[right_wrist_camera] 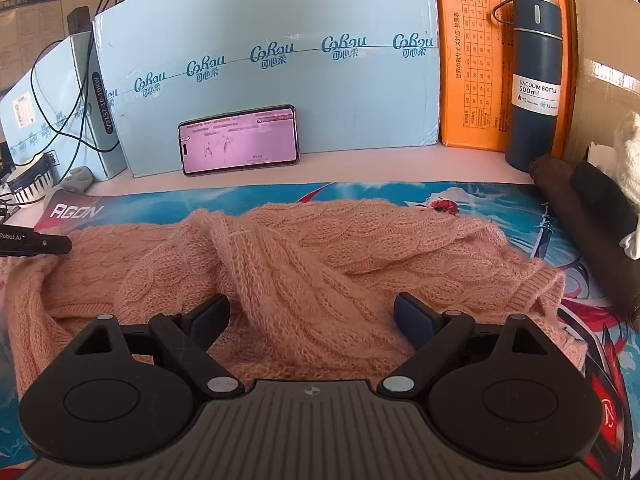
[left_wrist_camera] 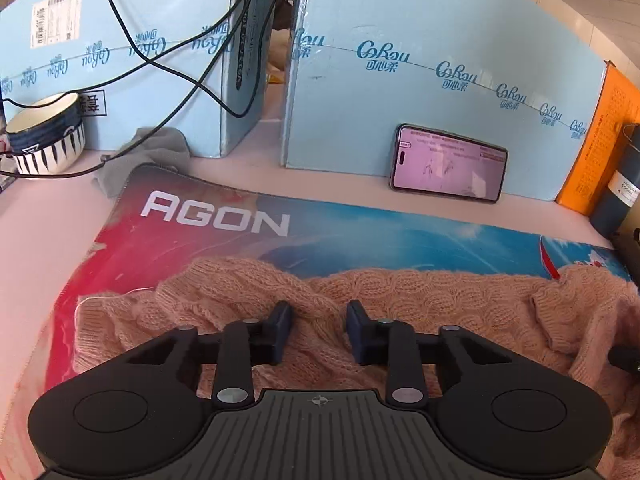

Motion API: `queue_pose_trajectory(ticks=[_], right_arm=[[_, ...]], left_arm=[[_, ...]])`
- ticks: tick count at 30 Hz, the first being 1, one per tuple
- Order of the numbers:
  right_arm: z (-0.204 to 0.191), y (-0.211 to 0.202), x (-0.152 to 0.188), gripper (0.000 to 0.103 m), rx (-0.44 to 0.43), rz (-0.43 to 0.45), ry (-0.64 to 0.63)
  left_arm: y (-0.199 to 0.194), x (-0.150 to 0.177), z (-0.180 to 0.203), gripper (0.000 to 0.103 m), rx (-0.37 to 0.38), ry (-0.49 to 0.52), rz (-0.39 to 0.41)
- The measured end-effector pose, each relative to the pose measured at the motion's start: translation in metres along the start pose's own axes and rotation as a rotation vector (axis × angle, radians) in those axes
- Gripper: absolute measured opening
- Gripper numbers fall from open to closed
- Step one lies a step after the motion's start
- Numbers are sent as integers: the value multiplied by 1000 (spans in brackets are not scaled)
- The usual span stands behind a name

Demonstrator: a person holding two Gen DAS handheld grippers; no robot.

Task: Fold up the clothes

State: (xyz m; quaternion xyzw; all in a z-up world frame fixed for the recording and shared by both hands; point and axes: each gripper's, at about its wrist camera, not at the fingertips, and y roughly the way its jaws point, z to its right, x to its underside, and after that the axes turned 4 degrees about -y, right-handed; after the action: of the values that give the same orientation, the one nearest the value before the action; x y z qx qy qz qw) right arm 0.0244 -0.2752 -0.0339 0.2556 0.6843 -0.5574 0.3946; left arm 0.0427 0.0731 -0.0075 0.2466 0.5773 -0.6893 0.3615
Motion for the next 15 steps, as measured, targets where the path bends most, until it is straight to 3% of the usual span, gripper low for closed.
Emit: queue_pose_trajectory(ticks=[2,9,10,12,15], right_arm=[[0,0,0,89,-1,1,1],[9,-8,2,83,19,27,66],[11,-10,3,79,28,31,75],[12,-14,5,58,51,37,92],[14,-24,9,34,57,47,117]], left_arm=[[-16,4,-8,7,22,-17,63],[-105,37,-19,7,83,-57,346],[-116,46,-22,7,80,-70,361],[-132,64,-31,7,61,-106,373],[-141,89,-47,7,53,-191,330]])
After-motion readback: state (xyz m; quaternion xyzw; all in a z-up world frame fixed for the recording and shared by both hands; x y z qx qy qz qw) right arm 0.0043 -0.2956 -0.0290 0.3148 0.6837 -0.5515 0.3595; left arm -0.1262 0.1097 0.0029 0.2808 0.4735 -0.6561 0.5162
